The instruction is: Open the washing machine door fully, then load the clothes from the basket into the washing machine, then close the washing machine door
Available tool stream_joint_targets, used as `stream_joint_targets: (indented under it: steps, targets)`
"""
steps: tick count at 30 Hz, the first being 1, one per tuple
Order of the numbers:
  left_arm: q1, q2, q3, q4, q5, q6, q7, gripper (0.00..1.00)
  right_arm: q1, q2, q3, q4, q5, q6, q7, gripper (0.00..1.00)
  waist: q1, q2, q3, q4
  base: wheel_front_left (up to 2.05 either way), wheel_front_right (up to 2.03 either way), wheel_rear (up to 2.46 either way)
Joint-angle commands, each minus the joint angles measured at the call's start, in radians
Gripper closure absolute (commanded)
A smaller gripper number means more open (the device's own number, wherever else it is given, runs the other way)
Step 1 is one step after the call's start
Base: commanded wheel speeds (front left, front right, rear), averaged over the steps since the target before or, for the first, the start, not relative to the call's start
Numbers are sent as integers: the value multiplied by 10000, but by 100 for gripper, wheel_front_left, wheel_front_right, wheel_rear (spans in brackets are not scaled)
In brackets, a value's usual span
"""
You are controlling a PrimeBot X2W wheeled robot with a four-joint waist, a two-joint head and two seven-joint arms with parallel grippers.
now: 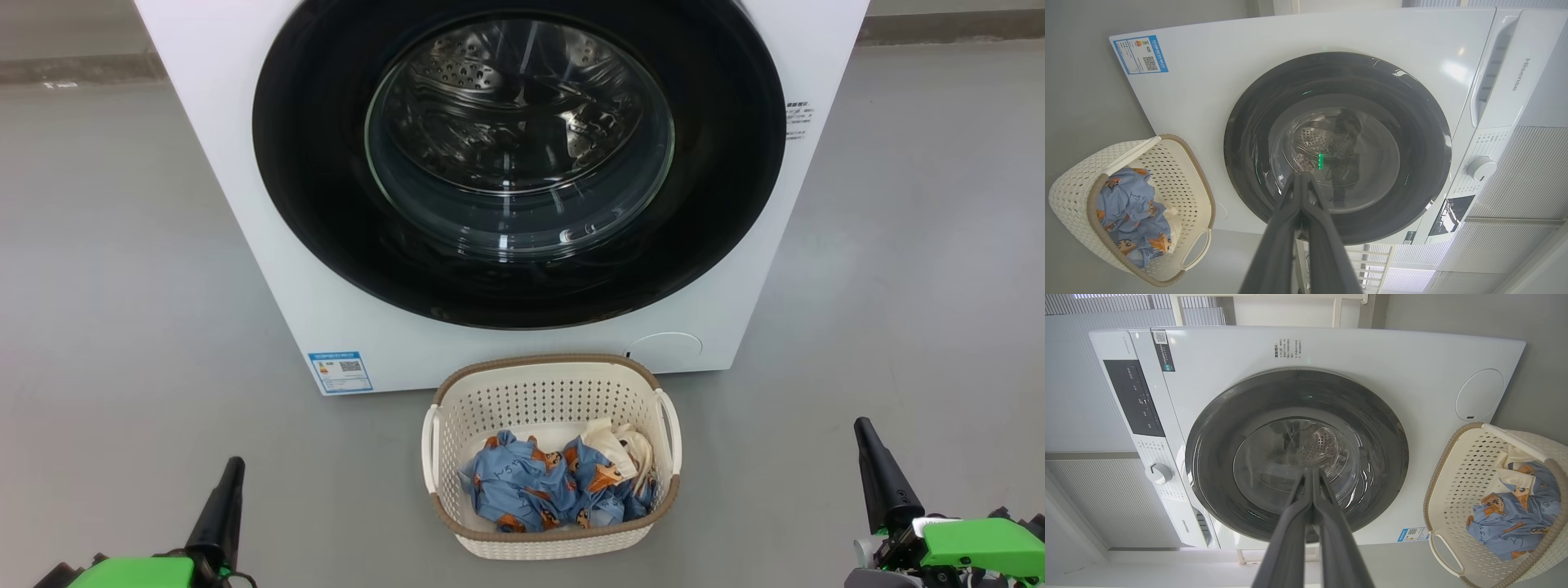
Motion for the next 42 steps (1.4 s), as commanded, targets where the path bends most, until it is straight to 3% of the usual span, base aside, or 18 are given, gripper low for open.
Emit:
stream_joint_targets:
  steps: [1,42]
  targets:
    - [-425,128,354,-188,164,-29,70,100,-411,-41,221,-245,-125,17,84,100,0,0,0,0,0,0,0]
    - [-424,128,352,-188,162,-29,68,100,-410,-41,226,-245,-121,17,80,100,0,0,0,0,0,0,0]
